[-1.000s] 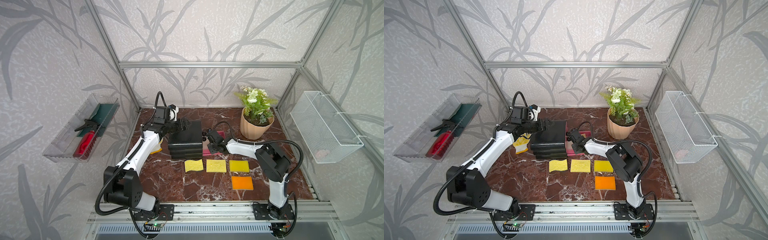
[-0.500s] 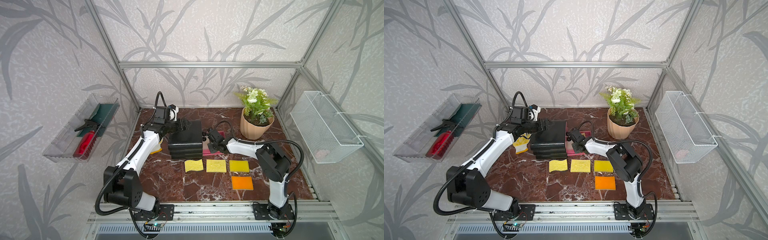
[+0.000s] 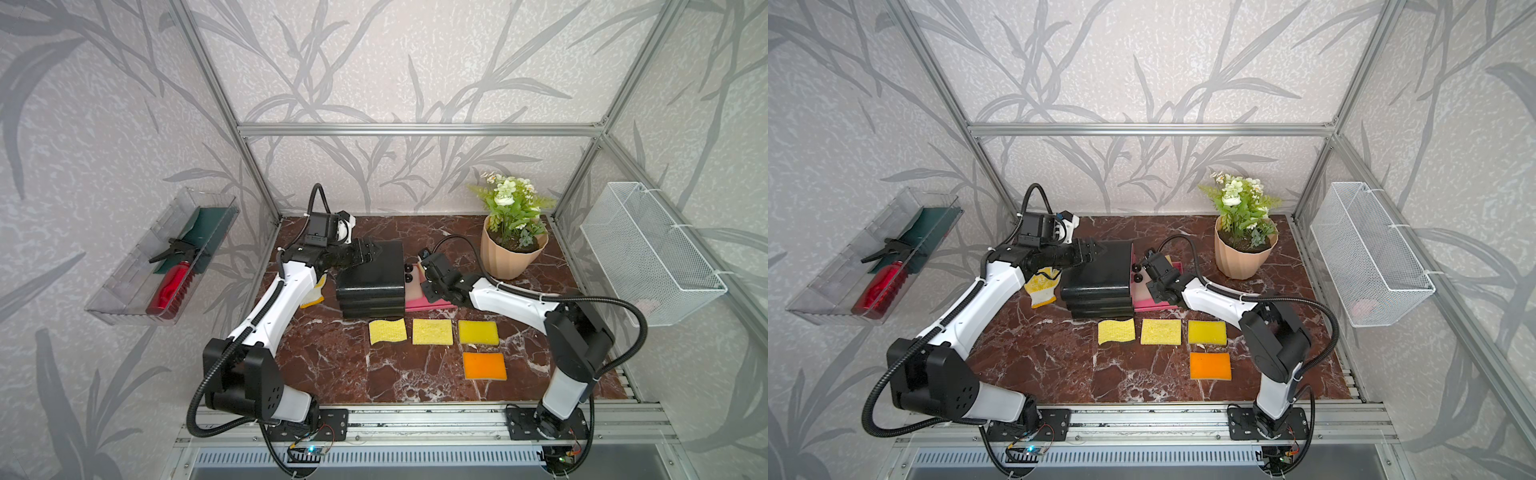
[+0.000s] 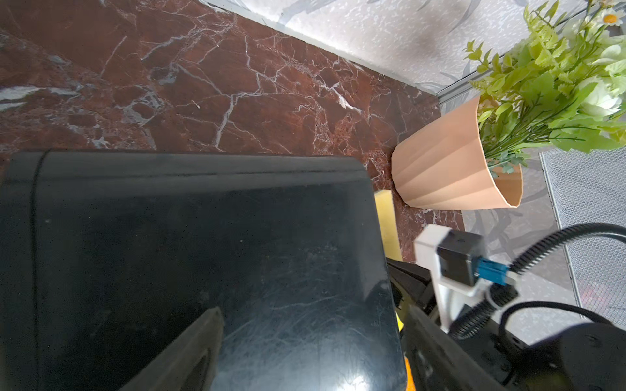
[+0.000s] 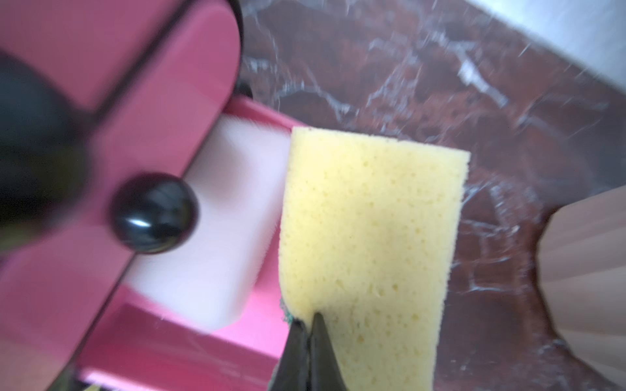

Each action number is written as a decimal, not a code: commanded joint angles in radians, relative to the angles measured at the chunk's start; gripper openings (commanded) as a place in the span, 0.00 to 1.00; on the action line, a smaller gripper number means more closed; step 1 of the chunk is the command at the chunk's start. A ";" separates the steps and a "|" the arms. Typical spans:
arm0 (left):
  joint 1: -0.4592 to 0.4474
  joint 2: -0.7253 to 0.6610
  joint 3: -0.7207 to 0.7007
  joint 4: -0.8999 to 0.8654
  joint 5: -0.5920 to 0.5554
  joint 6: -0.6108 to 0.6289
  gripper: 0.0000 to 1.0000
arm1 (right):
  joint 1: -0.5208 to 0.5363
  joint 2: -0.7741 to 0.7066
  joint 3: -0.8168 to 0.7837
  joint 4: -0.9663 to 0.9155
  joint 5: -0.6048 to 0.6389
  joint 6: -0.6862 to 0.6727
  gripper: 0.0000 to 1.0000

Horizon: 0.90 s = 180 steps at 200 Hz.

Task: Take the sponge out of the drawer
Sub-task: Pick up the sponge from the drawer.

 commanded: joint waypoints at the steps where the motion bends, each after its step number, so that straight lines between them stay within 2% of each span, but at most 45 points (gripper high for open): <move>1: 0.006 -0.023 0.068 -0.080 0.021 0.021 0.84 | -0.003 -0.093 -0.041 0.063 0.031 -0.110 0.00; 31: 0.002 -0.001 0.139 -0.159 0.040 0.054 0.84 | -0.011 -0.198 -0.079 0.074 0.004 -0.217 0.00; 60: -0.037 0.054 0.236 -0.260 0.076 0.105 0.84 | -0.013 -0.305 -0.134 0.091 -0.223 -0.354 0.00; 85: -0.099 0.127 0.338 -0.361 0.100 0.159 0.82 | -0.012 -0.355 -0.120 0.019 -0.357 -0.436 0.00; 107: -0.148 0.176 0.383 -0.395 0.095 0.181 0.79 | -0.004 -0.358 -0.087 -0.057 -0.383 -0.476 0.00; 158: -0.203 0.224 0.402 -0.395 0.114 0.184 0.69 | 0.006 -0.378 -0.090 -0.067 -0.458 -0.502 0.00; 180: -0.220 0.241 0.402 -0.397 0.134 0.194 0.62 | 0.006 -0.377 -0.087 -0.068 -0.476 -0.511 0.00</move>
